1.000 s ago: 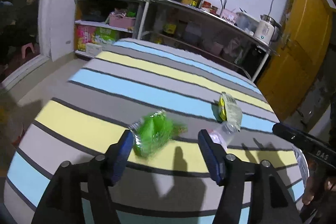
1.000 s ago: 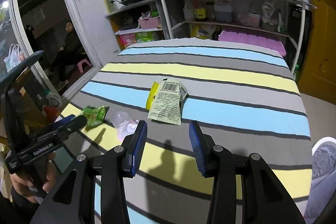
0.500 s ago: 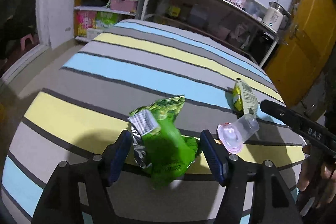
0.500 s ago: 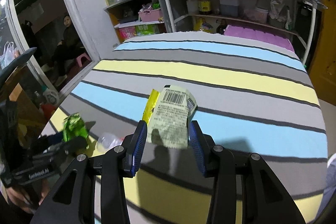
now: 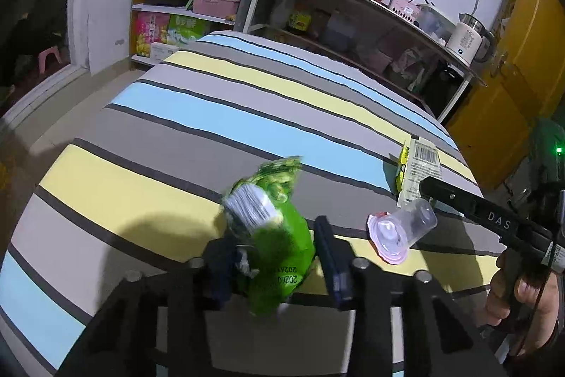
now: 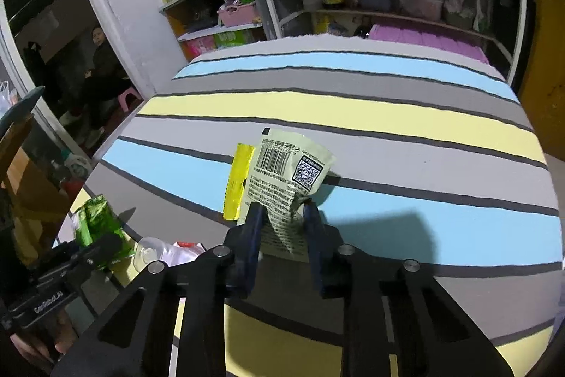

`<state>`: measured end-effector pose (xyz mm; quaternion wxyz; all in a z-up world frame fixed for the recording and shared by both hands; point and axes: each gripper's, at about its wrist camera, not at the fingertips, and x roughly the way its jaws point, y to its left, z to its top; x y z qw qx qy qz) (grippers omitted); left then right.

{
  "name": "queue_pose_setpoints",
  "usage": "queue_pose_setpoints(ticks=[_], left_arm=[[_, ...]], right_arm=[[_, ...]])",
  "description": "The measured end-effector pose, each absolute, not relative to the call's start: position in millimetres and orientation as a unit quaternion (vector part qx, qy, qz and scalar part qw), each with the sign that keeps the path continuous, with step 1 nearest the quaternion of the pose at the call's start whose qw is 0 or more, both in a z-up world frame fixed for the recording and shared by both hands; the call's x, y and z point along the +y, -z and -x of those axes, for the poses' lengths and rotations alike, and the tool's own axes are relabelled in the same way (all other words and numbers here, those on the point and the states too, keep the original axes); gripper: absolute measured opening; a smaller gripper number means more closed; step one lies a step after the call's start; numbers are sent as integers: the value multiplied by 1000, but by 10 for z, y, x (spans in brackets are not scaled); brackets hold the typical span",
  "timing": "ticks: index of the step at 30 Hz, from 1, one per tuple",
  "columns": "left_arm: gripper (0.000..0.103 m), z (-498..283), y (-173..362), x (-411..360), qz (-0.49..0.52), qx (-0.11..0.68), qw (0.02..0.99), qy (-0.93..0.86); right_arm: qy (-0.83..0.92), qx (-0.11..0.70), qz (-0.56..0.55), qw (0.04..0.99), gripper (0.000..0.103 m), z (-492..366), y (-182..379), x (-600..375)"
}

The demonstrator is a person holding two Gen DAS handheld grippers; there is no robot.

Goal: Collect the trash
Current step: 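Grasp the green snack bag with the left tool while the right tool grasps the barcode packet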

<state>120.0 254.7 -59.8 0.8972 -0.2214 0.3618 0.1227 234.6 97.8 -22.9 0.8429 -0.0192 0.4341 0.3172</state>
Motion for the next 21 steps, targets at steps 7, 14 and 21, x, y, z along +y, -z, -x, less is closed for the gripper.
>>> queue_pose_setpoints(ticks=[7,14,21], left_arm=[[37,-1149,541,2451,215,353,903,-115],[36,-1061,366,2238,197,336,915,-102],[36,-966,119,1918,171,318,929,-81]], right_arm=[[-313,423,8,850,22,-2261,145,800],[-308,413,-7,857,15,-2088,46,539],[-302,403,-22,864,15,-1901,-39,239]])
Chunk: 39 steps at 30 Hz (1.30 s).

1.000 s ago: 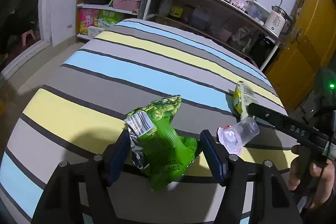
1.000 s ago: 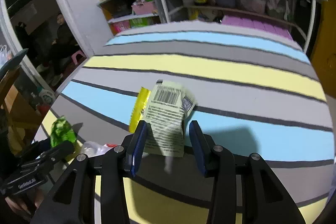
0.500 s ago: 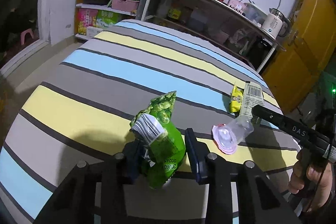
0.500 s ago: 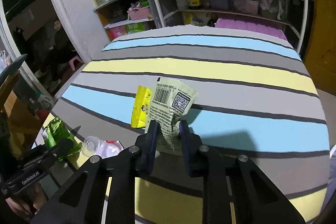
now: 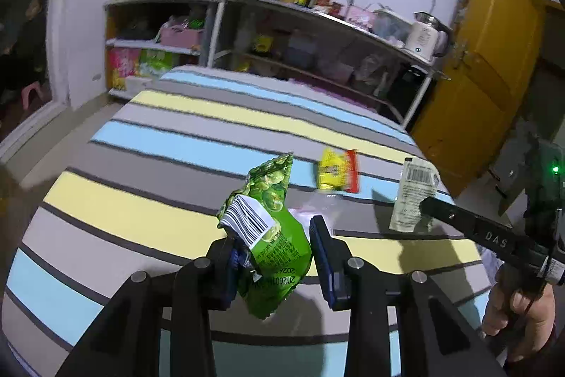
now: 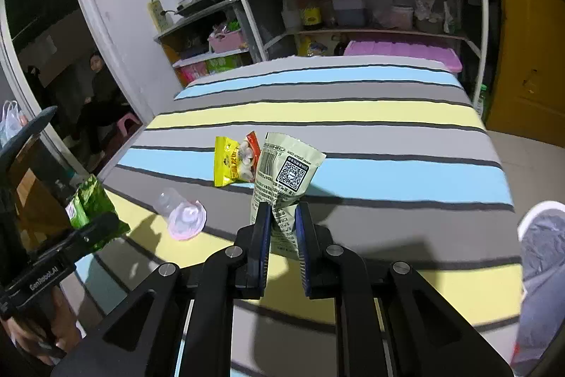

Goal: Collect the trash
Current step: 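Grasp the green snack bag with the left tool while the right tool grasps the barcode packet, then carry the green bag and barcode packet over the white bin with both tools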

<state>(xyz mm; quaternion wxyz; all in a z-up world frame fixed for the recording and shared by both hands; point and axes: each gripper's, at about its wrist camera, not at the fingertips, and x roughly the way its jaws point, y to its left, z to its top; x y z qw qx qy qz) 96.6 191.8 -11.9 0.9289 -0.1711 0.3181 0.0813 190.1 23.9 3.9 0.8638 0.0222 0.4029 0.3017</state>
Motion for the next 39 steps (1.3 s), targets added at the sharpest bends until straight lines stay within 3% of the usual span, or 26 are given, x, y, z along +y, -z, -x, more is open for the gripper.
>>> queue_pose_setpoints(ticks=[18,39], left_arm=[[36,-1062,-215,815,113,310,944,21],[36,-1539,-172,-265,58,323,937,117]], right_arm=[[-254,370,-56,892,15,-1416,-318,-707],[-174,365,-93,910,15,-1307,-245,-1723]])
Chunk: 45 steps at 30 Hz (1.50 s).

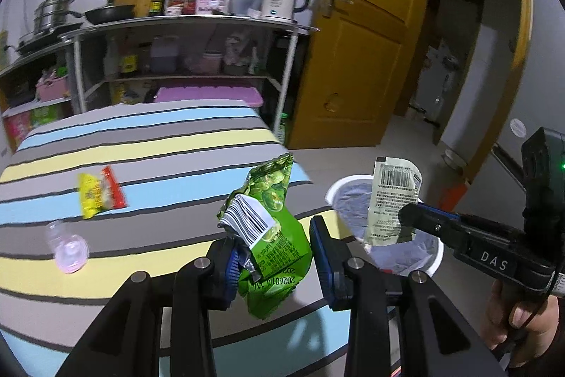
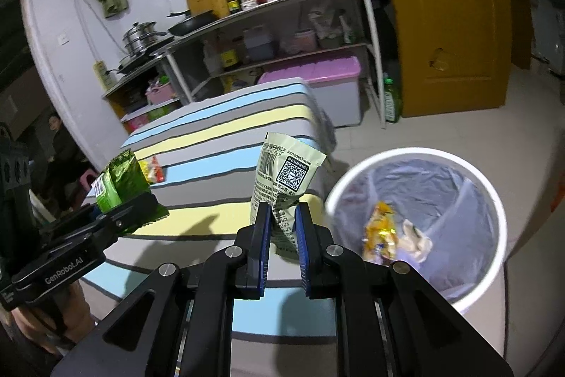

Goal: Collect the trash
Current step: 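Carry the green bag and barcode packet over the white bin with both tools, then open both tools to drop the green bag and barcode packet into the bin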

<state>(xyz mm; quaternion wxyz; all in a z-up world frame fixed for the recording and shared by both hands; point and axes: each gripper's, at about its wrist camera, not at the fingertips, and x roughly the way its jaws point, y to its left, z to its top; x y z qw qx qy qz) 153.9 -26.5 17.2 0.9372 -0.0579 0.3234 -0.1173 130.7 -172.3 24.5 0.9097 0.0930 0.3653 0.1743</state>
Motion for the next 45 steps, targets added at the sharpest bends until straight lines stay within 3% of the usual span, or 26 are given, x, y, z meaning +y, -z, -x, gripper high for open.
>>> queue_pose_setpoints(ticks=[28,35,39,45], left_arm=[[38,-2091,317,-1396,12,378,900,217],[43,-2267,409,-1520,14,398,888,229],[44,-2294,415,-1524,17,399,886,233],[48,-2292,395,-1475,29,396,888,231]], right_arm=[[-80,400,-142,902,15,-1381,127,-2666],[-67,414,-148,896,17,-1426,235,-2741],[-64,412,-148,897,31,-1438,245,-2766],[-61,408,-146,899,32,-1430,205,-2753]])
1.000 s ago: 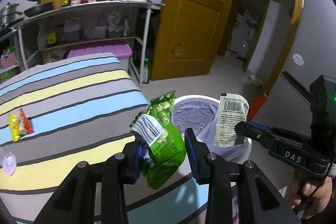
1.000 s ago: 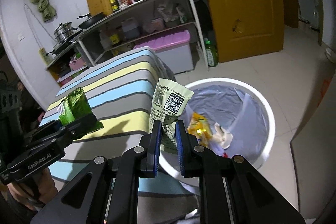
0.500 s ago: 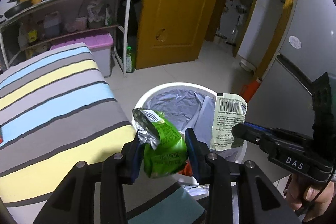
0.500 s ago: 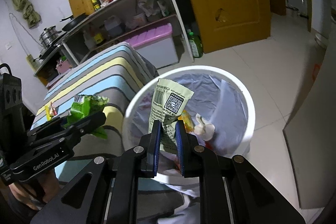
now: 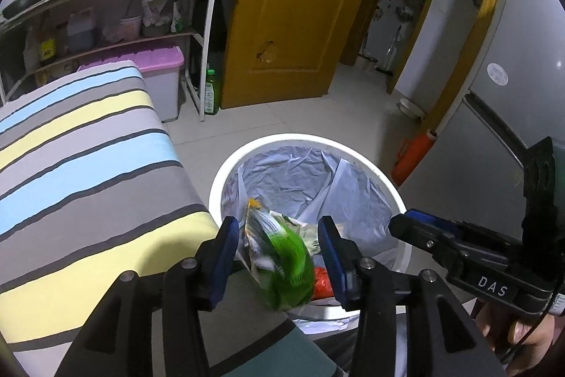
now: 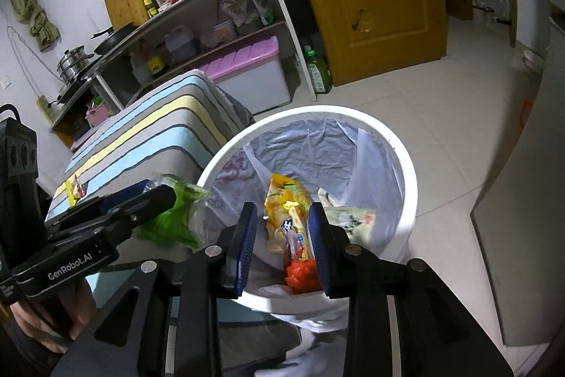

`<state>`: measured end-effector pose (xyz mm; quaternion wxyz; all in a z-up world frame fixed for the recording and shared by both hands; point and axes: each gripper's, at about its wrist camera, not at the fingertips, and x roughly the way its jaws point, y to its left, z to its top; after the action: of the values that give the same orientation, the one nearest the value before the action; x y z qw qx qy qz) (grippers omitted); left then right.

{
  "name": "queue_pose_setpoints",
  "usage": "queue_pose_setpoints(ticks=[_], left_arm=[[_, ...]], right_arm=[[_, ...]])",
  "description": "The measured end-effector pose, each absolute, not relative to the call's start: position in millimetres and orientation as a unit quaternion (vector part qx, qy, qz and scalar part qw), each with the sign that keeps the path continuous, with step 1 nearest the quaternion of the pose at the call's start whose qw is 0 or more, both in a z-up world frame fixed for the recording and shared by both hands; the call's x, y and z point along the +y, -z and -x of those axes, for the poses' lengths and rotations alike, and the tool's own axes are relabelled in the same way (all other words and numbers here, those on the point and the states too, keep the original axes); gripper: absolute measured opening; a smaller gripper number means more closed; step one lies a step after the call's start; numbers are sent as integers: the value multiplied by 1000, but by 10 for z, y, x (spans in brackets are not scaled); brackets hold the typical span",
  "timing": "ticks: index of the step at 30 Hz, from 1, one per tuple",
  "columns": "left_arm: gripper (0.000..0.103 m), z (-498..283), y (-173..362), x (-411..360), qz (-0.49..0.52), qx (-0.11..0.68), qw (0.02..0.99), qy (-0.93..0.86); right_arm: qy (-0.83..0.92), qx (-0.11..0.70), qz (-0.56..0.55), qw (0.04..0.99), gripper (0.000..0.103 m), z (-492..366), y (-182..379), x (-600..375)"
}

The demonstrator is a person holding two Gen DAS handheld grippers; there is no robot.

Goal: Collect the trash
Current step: 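Open both tools to drop the green bag and barcode packet into the bin, then move both tools back over the table toward the clear cup and yellow packet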

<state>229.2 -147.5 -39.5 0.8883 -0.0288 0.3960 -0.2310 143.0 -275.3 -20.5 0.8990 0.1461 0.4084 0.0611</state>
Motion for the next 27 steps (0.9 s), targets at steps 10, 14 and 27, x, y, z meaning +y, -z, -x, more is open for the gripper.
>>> queue_pose_setpoints(ticks=[10,14,27], left_arm=[[53,-2142,226,-1280,49,374,898,228],[53,-2024,104,-1118,67,360,904,221],[53,-1518,-195,-546,78,308,933,167]], right_arm=[[-71,392,-128,908,32,-1325,16,-2642],[-81,381,-116,914,32,-1265,-104,-2537],[-140,351,-72,923,32,-1032,-387,-2006]])
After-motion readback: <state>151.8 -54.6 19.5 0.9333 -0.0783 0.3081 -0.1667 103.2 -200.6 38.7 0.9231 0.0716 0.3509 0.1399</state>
